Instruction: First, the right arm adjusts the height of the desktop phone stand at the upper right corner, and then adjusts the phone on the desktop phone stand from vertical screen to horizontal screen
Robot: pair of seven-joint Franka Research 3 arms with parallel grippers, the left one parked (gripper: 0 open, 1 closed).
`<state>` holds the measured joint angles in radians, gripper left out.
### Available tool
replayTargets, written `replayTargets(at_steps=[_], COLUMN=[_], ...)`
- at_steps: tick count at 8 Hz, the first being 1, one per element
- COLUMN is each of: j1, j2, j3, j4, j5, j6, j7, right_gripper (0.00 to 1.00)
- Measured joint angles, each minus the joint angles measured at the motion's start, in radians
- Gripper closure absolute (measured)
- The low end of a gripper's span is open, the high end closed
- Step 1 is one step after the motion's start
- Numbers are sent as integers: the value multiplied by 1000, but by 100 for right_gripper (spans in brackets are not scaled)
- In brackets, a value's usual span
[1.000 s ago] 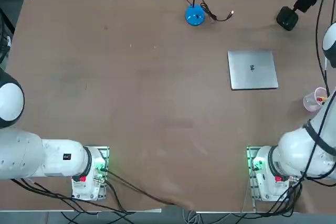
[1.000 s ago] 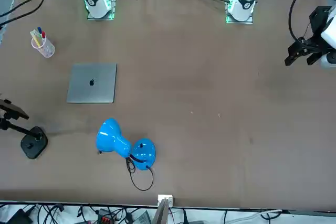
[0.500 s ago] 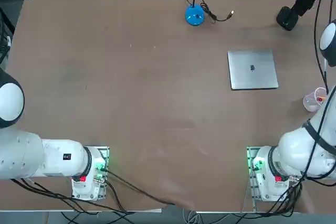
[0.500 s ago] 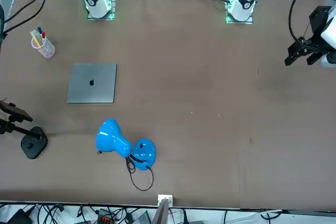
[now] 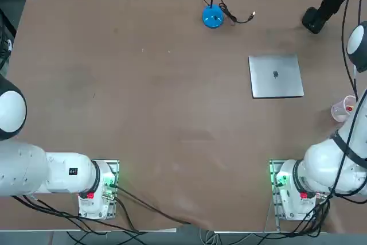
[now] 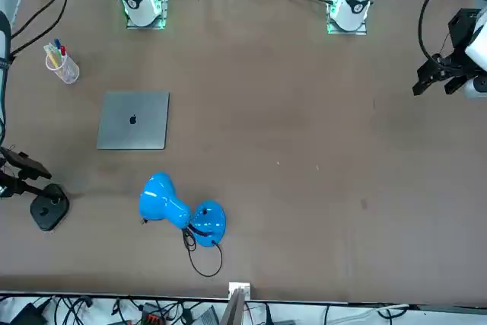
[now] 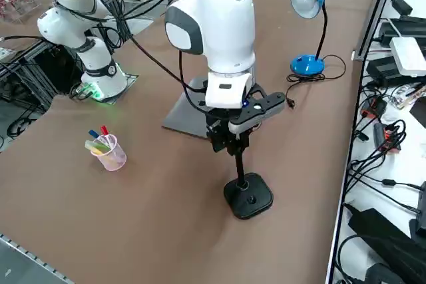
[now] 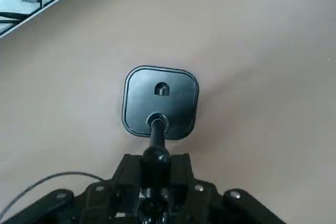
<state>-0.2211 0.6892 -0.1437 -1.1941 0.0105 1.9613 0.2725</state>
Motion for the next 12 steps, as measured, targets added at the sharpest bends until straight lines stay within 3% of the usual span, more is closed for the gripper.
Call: replayTargets(at_steps=[2,6,12], j1=[0,-5,5], j2=[1,42,8], j3=[0,-14,-11], j4=[0,0,128], j5=[0,-2,-2], j6=[2,2,-170], j7=[0,-3,-47], right_gripper=[68,2,0])
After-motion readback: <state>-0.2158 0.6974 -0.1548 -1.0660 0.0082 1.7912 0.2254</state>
